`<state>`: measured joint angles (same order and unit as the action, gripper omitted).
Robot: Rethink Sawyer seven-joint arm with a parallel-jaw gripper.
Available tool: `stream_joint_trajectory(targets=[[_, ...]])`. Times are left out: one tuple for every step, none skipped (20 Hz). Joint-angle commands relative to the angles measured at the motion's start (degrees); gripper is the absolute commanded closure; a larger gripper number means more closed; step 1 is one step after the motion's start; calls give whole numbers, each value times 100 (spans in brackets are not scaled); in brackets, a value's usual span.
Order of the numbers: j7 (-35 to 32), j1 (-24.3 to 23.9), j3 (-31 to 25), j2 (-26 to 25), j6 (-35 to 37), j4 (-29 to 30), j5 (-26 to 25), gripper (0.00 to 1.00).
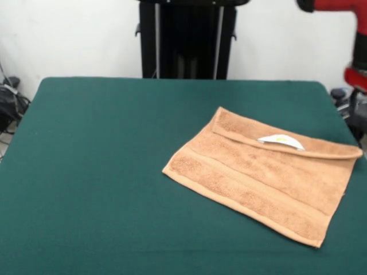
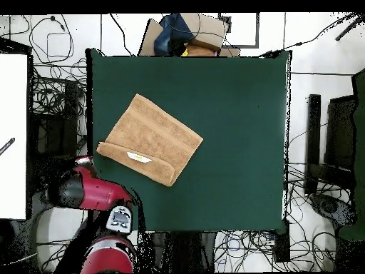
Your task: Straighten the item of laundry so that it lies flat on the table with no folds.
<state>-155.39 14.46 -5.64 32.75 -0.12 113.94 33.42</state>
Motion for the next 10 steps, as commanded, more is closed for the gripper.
stream_joint_trajectory(targets=[[-603,-573,-248,-92,115,177,-166,0],[-553,-560,-172,-173,193,53,-126,0],[-503,-547,-97,-254,272,-71,-85,0],[-466,-458,44,-349,407,-240,-18,0],[-428,-370,185,-444,542,-410,49,0],[-407,-293,297,-571,638,-589,105,0],[-390,-252,367,-695,698,-742,137,0],[-374,-227,409,-813,735,-880,156,0],[-371,-199,454,-928,774,-1015,168,0],[-386,-144,506,-1039,804,-1145,197,0]])
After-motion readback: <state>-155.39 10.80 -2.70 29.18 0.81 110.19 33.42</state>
